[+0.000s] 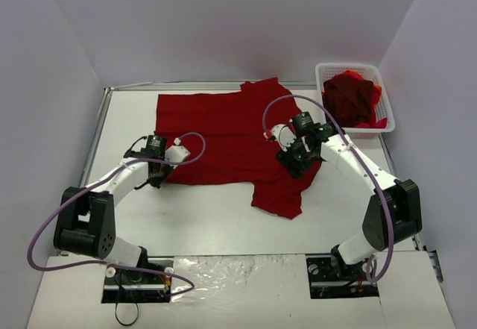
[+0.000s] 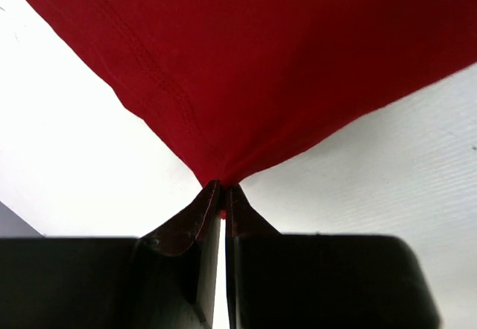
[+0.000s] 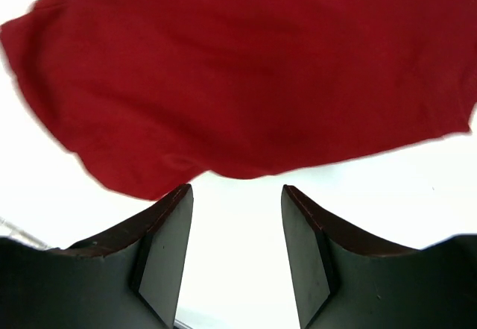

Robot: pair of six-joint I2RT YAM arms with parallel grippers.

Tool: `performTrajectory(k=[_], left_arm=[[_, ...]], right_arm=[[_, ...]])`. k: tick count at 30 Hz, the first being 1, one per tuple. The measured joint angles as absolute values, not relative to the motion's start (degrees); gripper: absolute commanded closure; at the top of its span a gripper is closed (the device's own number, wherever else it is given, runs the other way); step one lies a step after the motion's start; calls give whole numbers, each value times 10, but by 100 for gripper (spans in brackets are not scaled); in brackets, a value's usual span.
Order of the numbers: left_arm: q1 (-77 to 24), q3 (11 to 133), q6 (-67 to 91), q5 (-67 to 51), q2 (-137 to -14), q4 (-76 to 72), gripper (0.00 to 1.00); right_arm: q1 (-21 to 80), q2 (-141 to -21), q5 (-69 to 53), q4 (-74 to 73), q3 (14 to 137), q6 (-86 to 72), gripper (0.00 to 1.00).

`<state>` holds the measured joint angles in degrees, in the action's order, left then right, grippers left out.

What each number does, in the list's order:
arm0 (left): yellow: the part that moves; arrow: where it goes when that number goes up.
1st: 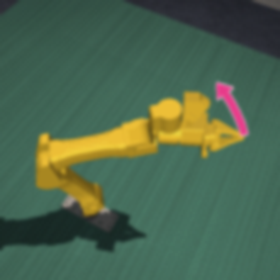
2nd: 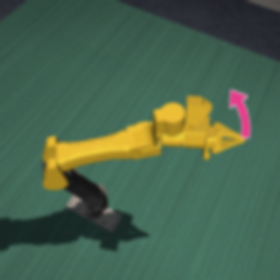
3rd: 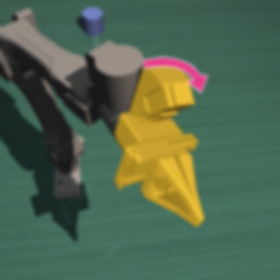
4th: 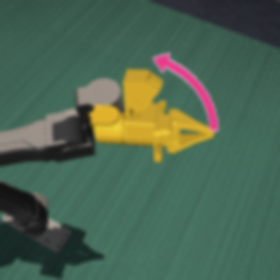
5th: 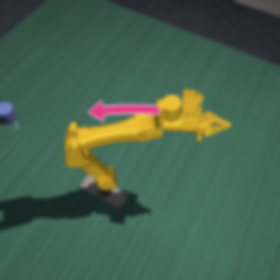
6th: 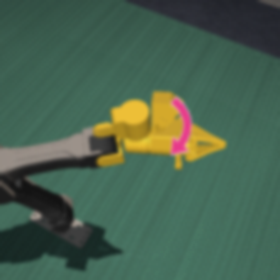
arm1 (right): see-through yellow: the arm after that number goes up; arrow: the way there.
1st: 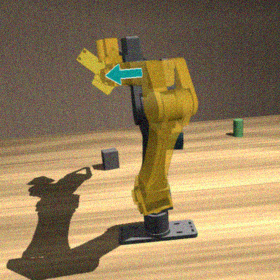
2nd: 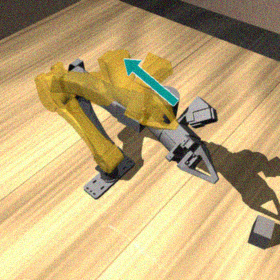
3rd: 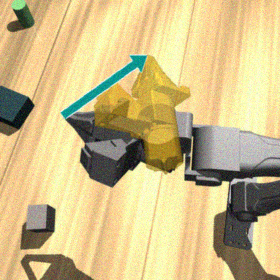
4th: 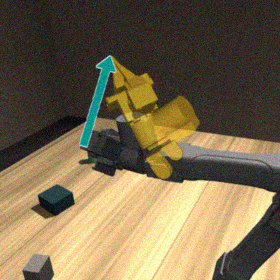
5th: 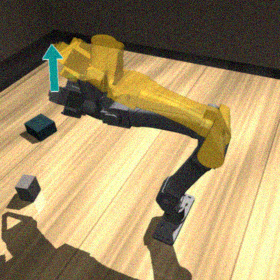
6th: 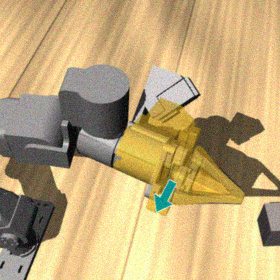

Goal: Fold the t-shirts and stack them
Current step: Grap the side of the flattened tshirt closest away from the robot with both arms

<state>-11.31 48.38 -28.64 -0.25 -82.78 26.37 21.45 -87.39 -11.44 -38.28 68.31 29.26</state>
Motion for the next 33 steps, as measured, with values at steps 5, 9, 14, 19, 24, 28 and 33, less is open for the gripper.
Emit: performTrajectory(k=[5, 9, 14, 19, 24, 28, 33], left_arm=[[-103, 500, -260, -2, -857, 264, 98], [-100, 522, -243, 1, -878, 261, 98], [-90, 529, -227, 2, -892, 254, 98], [-75, 530, -216, 3, -902, 251, 98], [-65, 530, -212, 4, -911, 250, 98], [-62, 530, -208, 8, -912, 250, 98], [-60, 530, -207, 11, -912, 250, 98]], right_arm=[[261, -864, -127, -422, 672, 319, 52], [268, -862, -125, -462, 644, 346, 52], [270, -841, -116, -503, 620, 377, 52], [289, -824, -112, -524, 610, 400, 54], [333, -824, -114, -530, 590, 406, 55], [359, -837, -119, -529, 569, 406, 55], [382, -870, -117, -518, 552, 401, 55]])
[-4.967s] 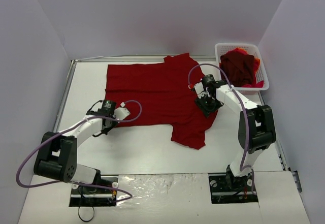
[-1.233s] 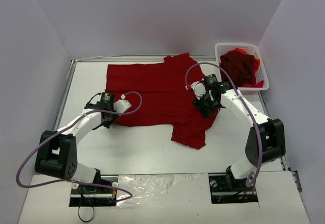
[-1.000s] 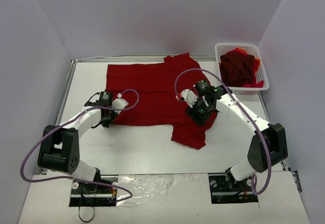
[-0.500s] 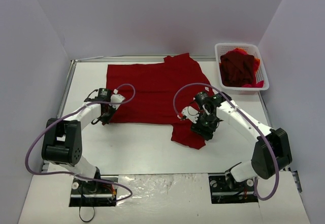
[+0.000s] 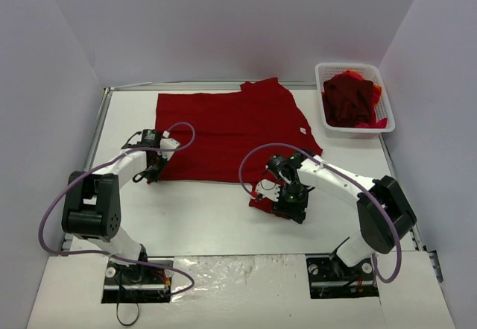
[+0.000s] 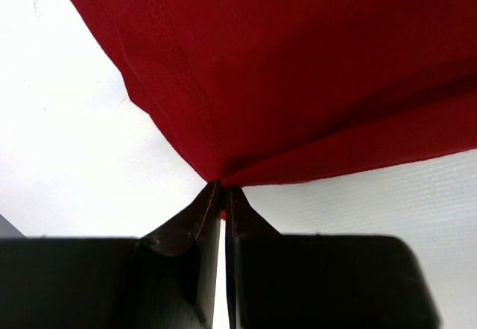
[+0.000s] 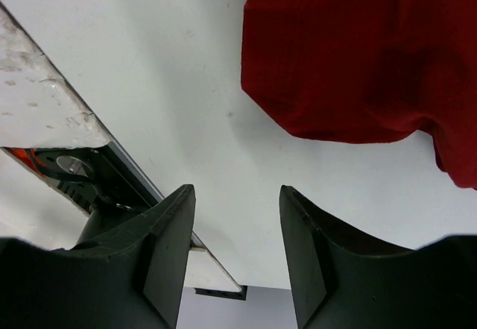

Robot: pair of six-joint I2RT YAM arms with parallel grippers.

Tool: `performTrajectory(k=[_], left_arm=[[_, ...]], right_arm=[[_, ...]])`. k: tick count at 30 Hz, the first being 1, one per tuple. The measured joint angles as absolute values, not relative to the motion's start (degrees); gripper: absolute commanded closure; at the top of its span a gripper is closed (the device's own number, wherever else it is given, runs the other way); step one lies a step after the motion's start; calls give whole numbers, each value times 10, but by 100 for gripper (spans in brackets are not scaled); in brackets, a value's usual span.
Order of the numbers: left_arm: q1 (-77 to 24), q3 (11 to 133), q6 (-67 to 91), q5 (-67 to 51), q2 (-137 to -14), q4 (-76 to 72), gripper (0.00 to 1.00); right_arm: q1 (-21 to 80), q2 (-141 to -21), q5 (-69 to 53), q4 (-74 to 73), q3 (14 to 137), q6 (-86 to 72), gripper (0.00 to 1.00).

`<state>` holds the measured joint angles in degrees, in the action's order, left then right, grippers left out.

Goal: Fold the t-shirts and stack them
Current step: Grap the side of the flattened tshirt closest away from the robot with both arms

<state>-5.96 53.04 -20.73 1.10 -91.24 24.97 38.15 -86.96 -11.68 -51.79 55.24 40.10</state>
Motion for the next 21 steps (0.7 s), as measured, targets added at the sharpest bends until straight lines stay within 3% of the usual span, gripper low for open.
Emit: performTrajectory(k=[21], left_arm=[[-60, 530, -207, 11, -912, 246, 98]], right_arm=[[410, -974, -41, -413, 547, 375, 53]])
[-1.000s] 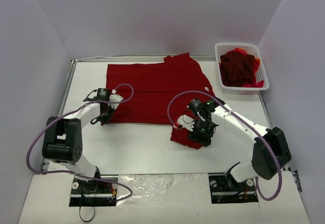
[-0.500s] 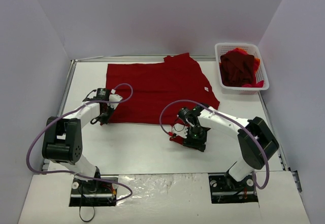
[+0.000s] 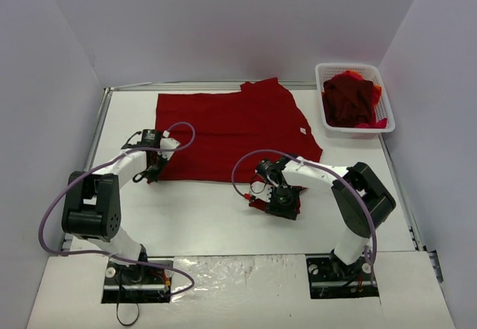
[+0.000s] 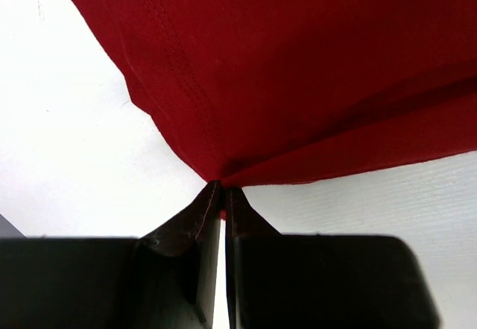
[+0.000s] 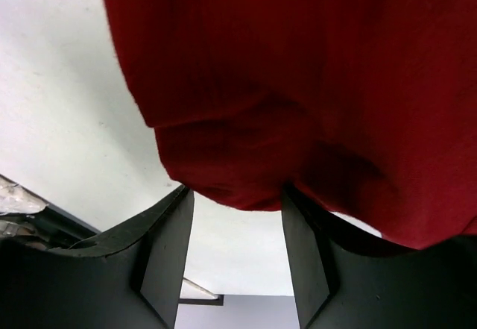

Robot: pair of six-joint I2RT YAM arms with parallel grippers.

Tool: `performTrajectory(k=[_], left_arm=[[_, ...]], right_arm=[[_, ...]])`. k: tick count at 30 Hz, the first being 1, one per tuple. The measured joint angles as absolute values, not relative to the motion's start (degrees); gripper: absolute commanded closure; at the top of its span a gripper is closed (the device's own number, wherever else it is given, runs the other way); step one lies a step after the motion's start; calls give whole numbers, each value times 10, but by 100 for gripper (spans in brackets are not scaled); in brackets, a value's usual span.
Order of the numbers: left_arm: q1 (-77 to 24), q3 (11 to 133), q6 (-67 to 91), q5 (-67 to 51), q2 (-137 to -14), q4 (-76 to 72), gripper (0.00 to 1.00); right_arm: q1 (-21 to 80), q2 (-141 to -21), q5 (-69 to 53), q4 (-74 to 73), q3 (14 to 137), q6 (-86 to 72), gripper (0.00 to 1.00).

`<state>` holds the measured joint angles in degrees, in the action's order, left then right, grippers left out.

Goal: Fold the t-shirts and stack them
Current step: Grap the side of the flattened tshirt closest away from the robot with both arms

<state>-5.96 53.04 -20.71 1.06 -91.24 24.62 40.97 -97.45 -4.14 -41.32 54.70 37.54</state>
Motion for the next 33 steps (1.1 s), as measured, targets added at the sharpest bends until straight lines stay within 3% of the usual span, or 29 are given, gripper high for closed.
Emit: performTrajectory(k=[6, 9, 14, 24, 33], left_arm=[[-60, 530, -207, 11, -912, 245, 98], [-59, 530, -207, 10, -912, 245, 98], [-59, 530, -207, 10, -912, 243, 98], [-59, 530, -209, 0, -901, 249, 98], [-59, 544, -238, -32, -777, 310, 98]], right_arm=[[410, -985, -28, -399, 543, 374, 56], [410, -988, -13, -393, 542, 372, 68], [410, -990, 6, -387, 541, 366, 99], [409, -971, -17, -407, 543, 354, 100], [409, -832, -78, -494, 626, 333, 100]])
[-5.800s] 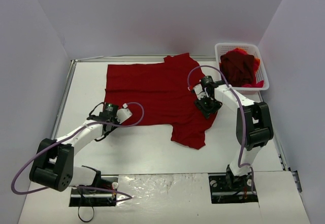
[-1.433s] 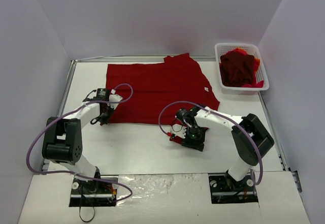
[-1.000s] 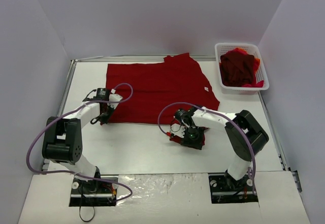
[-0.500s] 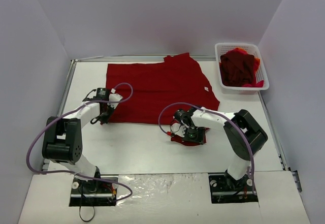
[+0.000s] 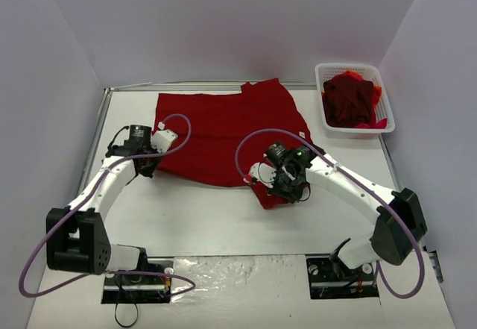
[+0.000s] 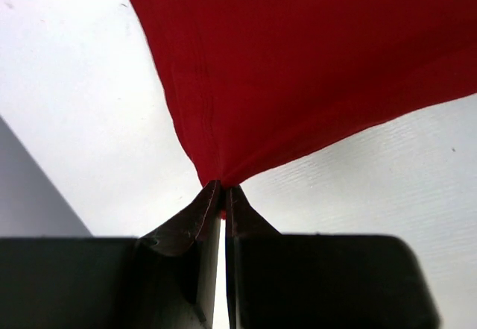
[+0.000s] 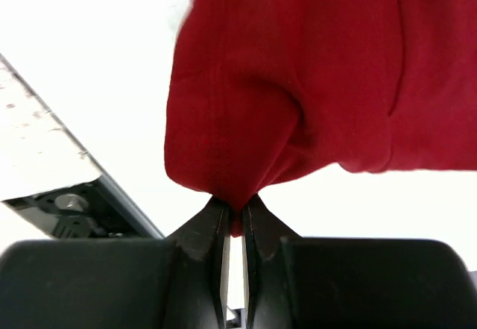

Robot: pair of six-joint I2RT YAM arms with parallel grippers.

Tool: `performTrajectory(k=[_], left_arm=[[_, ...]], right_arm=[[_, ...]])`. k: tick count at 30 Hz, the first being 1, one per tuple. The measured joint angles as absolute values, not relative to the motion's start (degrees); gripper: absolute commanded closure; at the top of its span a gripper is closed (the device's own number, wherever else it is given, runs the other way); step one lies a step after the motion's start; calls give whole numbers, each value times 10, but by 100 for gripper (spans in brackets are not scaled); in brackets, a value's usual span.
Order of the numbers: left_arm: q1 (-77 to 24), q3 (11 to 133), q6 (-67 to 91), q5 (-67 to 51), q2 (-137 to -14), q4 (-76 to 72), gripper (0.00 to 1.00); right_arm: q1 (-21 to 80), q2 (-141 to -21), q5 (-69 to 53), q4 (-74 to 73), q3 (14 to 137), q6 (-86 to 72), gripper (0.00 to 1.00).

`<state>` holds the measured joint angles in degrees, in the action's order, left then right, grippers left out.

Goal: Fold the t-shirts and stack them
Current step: Grap the side of the flattened tshirt closest away from the robot with both arms

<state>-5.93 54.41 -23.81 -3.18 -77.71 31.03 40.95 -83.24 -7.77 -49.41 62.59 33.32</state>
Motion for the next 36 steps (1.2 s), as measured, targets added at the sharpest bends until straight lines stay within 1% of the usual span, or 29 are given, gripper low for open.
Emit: performTrajectory(k=[7, 14, 25, 36], left_arm=[[-59, 544, -267, -36, -695, 354, 98], [-59, 512, -282, -37, -643, 382, 98], [-59, 508, -294, -43, -628, 392, 98], [-59, 508, -294, -40, -647, 381, 98]], right_arm=[[409, -811, -84, -538, 629, 313, 100], [410, -809, -84, -568, 625, 308, 100], [409, -808, -83, -586, 634, 310, 100], [383, -855, -56, -588, 724, 322, 100]])
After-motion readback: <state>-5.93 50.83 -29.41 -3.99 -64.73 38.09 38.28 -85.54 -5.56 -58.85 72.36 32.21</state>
